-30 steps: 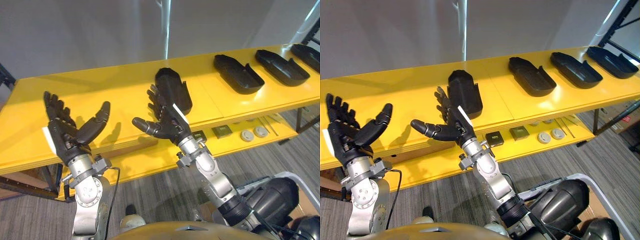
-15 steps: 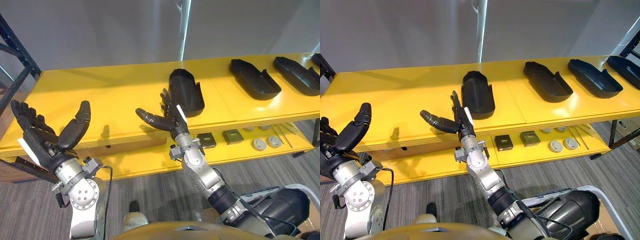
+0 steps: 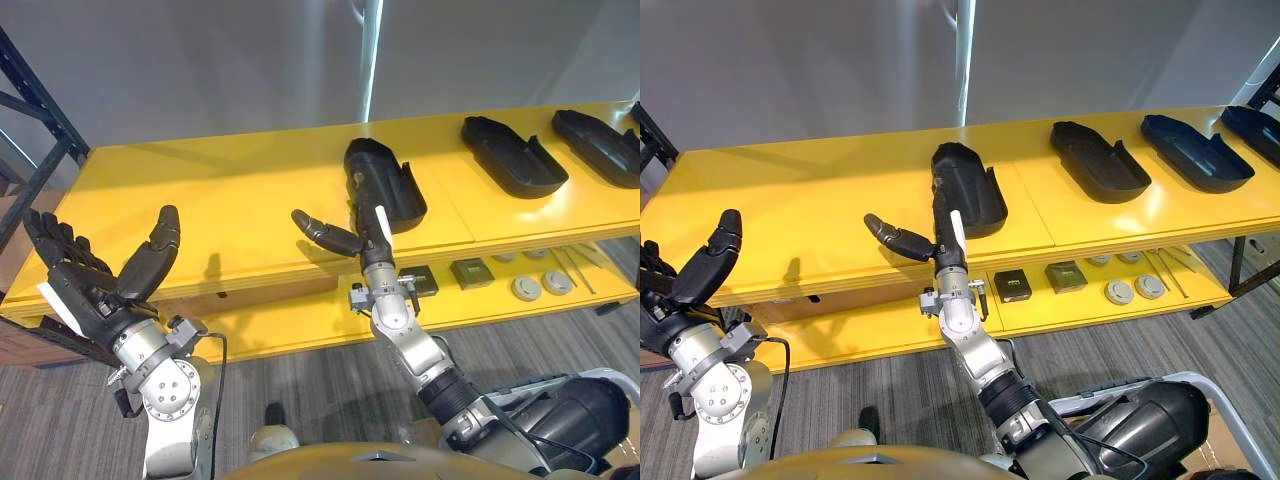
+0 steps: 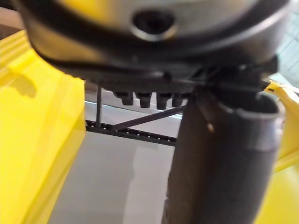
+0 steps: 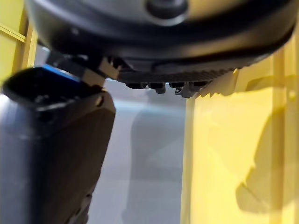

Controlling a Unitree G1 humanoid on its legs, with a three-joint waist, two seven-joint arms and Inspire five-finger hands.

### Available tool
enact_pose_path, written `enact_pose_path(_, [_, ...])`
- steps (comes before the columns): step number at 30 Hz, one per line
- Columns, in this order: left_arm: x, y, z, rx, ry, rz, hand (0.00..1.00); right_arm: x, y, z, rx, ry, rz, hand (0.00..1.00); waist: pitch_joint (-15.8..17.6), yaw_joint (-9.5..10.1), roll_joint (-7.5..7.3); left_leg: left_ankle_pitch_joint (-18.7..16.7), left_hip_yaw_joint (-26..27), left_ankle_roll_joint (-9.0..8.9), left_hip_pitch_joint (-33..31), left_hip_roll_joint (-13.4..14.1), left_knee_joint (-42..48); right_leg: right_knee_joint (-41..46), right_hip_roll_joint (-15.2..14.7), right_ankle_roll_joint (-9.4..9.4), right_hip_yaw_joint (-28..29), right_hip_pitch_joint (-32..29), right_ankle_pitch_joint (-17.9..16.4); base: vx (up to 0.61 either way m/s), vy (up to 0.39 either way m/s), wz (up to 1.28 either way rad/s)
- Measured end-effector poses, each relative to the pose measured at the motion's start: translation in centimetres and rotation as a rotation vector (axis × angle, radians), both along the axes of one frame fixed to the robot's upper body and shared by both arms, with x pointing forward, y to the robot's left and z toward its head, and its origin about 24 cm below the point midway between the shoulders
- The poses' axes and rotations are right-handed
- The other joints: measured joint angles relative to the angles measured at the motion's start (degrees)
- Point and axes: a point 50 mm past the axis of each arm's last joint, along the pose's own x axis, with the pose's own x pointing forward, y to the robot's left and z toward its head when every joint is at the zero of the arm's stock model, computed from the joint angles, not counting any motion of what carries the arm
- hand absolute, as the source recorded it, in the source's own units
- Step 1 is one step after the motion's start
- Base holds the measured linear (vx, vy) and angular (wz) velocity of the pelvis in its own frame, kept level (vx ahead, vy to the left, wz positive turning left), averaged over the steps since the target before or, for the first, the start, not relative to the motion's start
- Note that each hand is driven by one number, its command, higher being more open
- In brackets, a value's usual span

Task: Walk over and take three plastic housings, then place them on the shelf

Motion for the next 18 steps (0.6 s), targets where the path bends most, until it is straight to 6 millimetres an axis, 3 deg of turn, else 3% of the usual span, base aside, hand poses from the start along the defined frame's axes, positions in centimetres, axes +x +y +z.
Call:
enact_pose_path(6, [0.0,-0.1,0.0,-0.002,0.000,-0.002,1.00,0.1,-0.2,0.0,0.000,0.007,0.002,1.00,0.01,-0.14,0.14,-0.34,0.60,0.49,-0.03,-0.04,0.00,0.88,-0.32,-0.04,0.65,-0.87,-0.07,-0.02,-0.011,-0.05])
enact_pose_path(13, [0.1,-0.1,0.0,0.005,0.000,-0.022,1.00,-0.2,1.4,0.2,0.041,0.031,0.250,1.00,-0.03,-1.04,0.31,-0.28,1.01,0.39,0.05,-0.09,0.01,0.99,-0.41,-0.03,1.25,-1.11,-0.04,0.00,-0.004,-0.02])
enact_pose_path(15, [0.1,-0.1,0.1,0.012,-0.002,-0.029,1.00,-0.5,1.9,1.4,0.091,-0.003,0.328,1.00,-0.03,-1.33,0.31,-0.18,1.11,0.23,0.08,-0.09,0.01,0.90,-0.39,0.01,1.33,-1.10,0.03,0.00,0.000,0.00])
enact_pose_path(18, [0.2,0.1,0.2,0.020,-0.007,-0.026,1.00,-1.6,0.8,4.8,0.208,-0.150,0.355,1.00,-0.04,-1.31,0.31,-0.19,1.27,0.20,0.39,-0.12,0.03,0.76,-0.39,0.48,1.43,-0.79,0.32,0.00,-0.005,-0.01])
